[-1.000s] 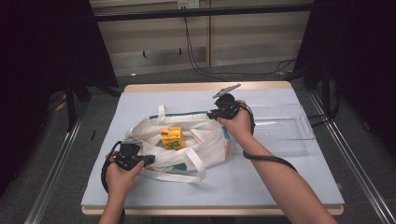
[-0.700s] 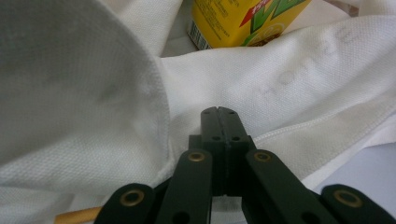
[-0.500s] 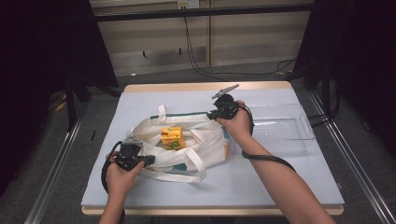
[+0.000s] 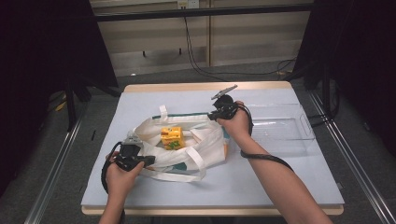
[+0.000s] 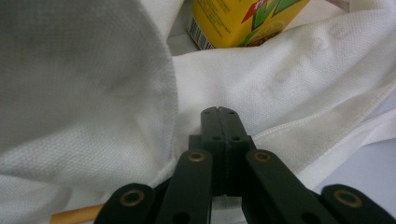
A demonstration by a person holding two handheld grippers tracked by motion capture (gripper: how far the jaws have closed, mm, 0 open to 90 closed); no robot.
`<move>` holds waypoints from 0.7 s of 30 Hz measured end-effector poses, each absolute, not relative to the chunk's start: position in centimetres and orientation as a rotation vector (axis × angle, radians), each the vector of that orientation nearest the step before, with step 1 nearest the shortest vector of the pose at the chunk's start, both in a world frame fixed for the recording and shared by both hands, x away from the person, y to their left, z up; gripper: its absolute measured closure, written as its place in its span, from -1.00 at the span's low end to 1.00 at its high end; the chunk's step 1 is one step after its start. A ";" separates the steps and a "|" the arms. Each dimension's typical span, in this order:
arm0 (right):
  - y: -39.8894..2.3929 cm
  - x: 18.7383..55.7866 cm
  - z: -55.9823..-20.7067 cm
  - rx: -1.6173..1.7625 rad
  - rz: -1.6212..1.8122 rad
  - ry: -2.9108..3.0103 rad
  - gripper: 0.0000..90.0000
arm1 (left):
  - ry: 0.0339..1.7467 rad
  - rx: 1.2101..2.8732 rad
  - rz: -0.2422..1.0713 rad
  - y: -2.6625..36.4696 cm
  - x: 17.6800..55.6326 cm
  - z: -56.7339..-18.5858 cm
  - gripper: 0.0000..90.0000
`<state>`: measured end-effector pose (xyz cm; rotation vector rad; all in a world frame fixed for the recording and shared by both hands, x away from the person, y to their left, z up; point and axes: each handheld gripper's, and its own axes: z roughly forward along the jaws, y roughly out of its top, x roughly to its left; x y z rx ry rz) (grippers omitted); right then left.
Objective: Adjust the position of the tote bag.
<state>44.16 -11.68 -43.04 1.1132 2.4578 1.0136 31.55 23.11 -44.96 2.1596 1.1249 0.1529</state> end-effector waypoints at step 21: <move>-11.5 44.5 -43.6 1.102 0.977 2.478 0.78 | 1.129 2.155 0.158 23.0 31.5 -45.0 1.00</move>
